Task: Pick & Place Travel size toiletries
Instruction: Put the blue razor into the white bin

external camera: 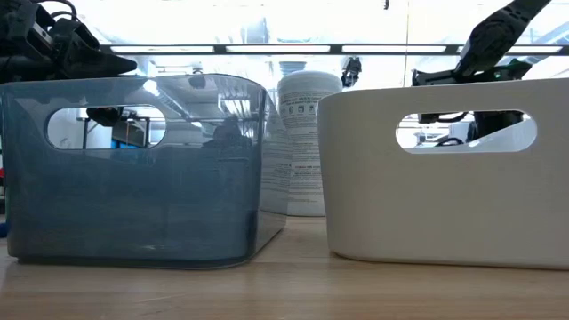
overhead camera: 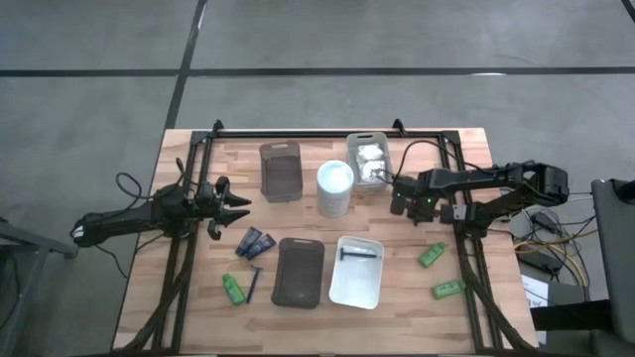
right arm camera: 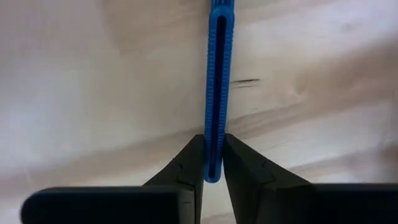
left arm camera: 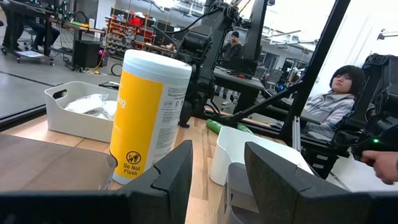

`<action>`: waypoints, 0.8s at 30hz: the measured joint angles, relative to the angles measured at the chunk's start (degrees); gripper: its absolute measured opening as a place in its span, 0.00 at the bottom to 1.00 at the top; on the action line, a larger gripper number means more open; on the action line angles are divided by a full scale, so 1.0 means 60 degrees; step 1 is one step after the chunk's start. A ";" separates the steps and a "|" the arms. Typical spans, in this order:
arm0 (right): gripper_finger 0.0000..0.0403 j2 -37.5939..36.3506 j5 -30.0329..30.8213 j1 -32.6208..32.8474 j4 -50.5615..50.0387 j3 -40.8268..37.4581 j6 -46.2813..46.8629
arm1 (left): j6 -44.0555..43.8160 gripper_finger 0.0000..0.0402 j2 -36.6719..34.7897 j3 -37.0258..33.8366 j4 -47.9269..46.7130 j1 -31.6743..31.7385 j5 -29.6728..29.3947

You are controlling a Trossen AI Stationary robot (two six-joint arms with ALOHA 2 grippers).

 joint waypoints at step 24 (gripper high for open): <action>0.08 -0.0028 -0.1172 0.1182 0.0376 -0.0076 -1.0338 | 0.0002 0.38 0.0000 0.0000 0.0000 0.0000 0.0000</action>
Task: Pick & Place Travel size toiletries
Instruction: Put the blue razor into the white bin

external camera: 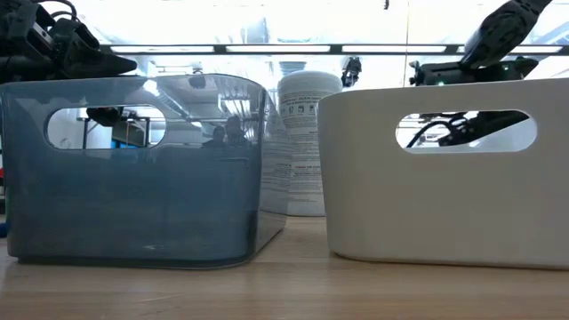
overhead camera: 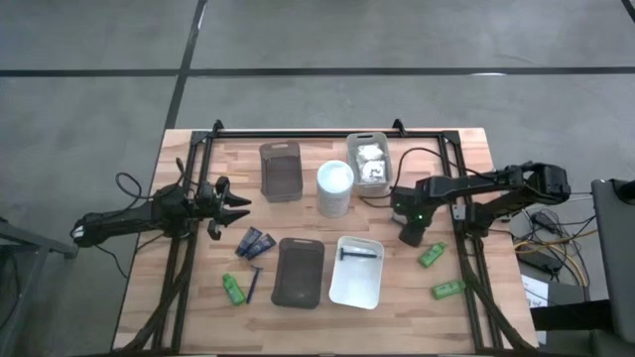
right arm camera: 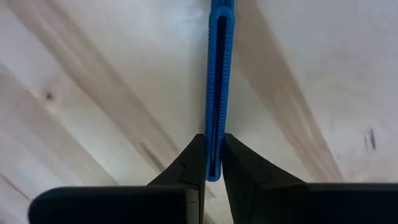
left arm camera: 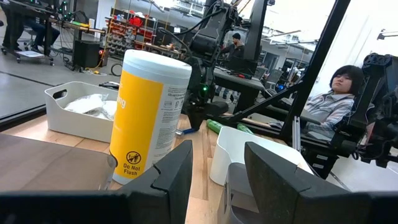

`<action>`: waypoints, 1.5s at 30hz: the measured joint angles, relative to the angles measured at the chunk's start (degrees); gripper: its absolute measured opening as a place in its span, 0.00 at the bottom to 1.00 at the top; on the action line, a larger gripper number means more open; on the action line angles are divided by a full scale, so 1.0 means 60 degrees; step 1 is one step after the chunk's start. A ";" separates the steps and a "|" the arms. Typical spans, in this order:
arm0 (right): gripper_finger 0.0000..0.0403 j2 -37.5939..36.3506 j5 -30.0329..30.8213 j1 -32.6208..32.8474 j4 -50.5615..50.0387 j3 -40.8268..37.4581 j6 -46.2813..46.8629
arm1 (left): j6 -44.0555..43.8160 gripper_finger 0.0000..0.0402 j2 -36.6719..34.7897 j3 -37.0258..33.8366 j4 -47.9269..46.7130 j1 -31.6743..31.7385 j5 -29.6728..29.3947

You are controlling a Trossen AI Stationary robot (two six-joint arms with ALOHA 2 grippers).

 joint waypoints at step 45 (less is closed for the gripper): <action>0.12 -0.2210 0.0201 0.1821 -0.0427 0.2764 -0.0898 | -0.0001 0.38 -0.0002 0.0000 0.0000 0.0000 0.0000</action>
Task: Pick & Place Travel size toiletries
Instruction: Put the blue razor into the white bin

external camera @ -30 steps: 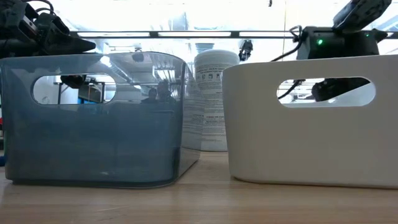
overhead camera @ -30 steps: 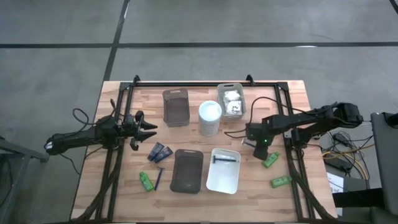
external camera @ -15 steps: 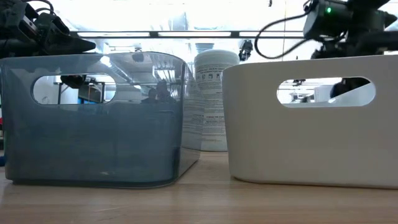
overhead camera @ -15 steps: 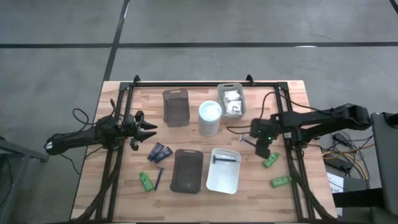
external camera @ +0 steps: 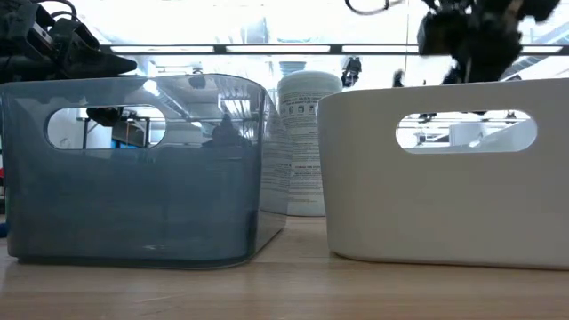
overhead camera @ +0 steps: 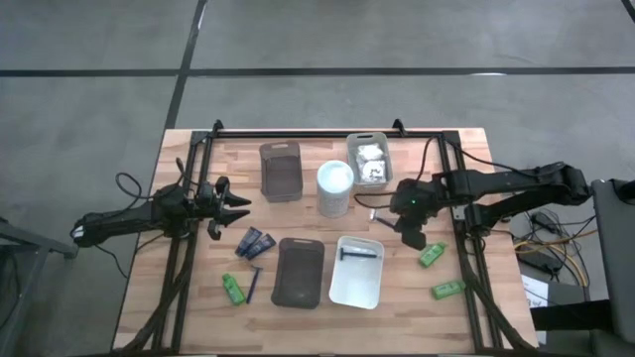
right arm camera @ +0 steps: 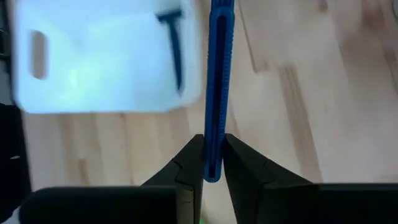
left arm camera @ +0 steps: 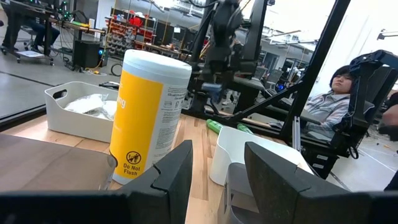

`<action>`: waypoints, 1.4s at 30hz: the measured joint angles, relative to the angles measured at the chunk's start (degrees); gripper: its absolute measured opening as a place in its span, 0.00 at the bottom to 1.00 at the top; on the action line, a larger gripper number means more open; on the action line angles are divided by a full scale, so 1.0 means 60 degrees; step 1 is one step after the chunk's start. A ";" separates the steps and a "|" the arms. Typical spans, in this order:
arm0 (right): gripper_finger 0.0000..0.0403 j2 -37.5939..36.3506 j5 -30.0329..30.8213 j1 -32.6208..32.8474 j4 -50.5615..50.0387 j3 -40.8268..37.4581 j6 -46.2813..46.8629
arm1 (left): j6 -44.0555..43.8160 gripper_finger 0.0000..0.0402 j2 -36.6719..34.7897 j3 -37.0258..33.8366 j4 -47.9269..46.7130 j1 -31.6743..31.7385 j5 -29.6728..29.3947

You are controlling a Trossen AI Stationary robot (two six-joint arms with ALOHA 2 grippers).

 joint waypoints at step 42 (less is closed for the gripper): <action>0.13 0.4981 0.0293 0.2181 0.0492 0.2958 0.0145 | 0.0002 0.38 0.0001 0.0000 0.0000 0.0004 0.0002</action>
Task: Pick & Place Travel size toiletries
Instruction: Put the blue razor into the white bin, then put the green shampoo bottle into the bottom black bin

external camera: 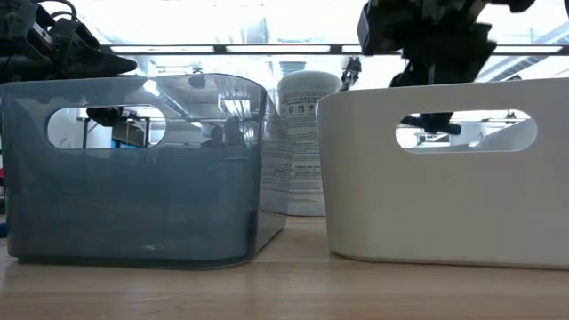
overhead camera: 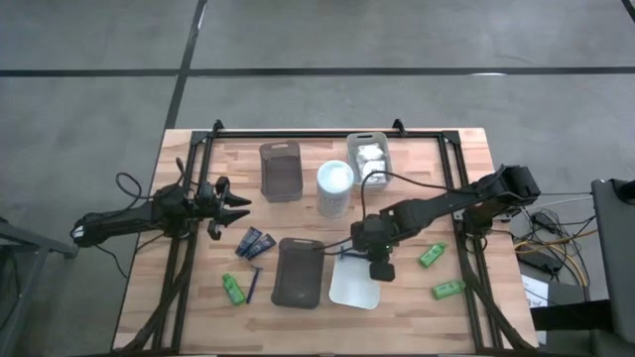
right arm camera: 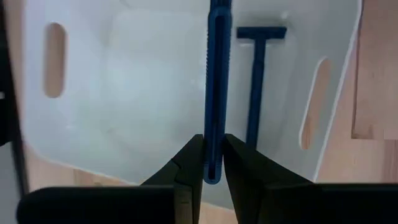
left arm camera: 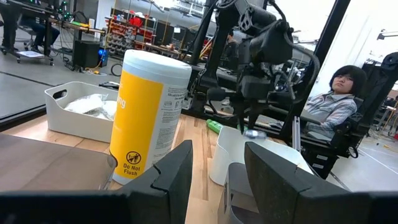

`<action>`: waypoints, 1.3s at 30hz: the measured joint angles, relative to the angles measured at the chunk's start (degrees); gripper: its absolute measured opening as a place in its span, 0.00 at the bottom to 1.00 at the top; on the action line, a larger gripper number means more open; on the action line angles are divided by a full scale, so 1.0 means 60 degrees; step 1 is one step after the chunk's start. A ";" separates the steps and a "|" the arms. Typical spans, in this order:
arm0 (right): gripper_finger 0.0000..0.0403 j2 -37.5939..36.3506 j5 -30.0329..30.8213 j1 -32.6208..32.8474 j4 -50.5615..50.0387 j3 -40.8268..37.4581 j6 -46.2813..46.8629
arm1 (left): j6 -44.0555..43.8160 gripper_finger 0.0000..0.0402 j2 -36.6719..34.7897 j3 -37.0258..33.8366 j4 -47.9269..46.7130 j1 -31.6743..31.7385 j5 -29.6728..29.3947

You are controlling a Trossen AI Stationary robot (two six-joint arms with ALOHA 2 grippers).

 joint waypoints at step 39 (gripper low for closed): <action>0.14 0.0052 0.0191 0.0084 0.1945 -0.1735 0.0553 | -0.0003 0.38 0.0005 0.0000 0.0000 -0.0001 -0.0002</action>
